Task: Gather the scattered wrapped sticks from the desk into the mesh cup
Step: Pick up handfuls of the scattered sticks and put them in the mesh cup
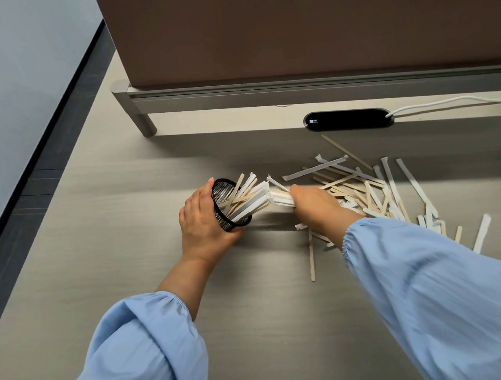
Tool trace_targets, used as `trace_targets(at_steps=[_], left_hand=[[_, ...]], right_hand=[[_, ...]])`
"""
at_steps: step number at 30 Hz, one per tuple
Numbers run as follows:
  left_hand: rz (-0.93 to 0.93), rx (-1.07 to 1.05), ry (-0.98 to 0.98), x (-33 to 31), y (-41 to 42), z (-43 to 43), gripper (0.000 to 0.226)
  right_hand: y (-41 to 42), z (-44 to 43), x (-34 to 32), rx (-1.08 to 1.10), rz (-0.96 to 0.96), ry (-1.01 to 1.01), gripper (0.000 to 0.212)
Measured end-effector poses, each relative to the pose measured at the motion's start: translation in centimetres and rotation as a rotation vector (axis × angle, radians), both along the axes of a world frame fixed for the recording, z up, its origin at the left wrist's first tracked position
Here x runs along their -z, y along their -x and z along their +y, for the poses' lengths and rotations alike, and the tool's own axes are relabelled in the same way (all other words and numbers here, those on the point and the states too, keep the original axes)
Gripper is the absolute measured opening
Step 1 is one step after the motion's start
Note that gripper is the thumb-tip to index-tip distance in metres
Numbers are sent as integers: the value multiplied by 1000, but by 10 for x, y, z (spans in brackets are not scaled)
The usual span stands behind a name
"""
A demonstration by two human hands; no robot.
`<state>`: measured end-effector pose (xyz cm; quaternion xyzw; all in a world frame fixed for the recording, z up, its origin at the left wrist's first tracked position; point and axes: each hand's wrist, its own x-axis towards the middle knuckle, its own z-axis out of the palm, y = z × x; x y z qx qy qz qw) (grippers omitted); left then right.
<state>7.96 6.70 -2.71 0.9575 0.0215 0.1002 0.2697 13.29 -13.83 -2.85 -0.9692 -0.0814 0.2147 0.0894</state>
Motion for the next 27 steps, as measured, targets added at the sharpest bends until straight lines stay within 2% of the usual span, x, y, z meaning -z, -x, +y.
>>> trace_targets(at_steps=[5, 10, 11, 13, 15, 18, 20, 22, 24, 27], left_hand=[[-3, 11, -11, 1, -1, -2, 97], [-18, 17, -10, 2, 1, -6, 96], [-19, 15, 0, 2, 3, -7, 96], [-19, 15, 21, 1, 5, -8, 97], [-25, 27, 22, 1, 9, -10, 96], [-44, 77, -1, 2, 14, -16, 91], [-45, 98, 5, 2, 16, -23, 90], [-33, 126, 25, 2, 18, -33, 91], [-13, 158, 54, -1, 21, -46, 93], [1, 151, 148, -8, 23, -63, 98]], right_hand=[[4, -6, -8, -29, -55, -83, 22], [-2, -7, -12, 277, -217, -458, 10], [-4, -7, -16, 369, -247, -551, 14], [-8, -7, -25, 552, -272, -712, 37], [-11, -5, -36, 757, -224, -975, 42], [-15, -6, -56, 1068, -81, -1527, 43], [-18, -5, -75, 1124, 2, -1875, 46], [-18, -2, -93, 1073, 63, -2106, 48], [-14, 5, -101, 998, 86, -2176, 49], [-2, 20, -93, 991, 46, -2051, 50]])
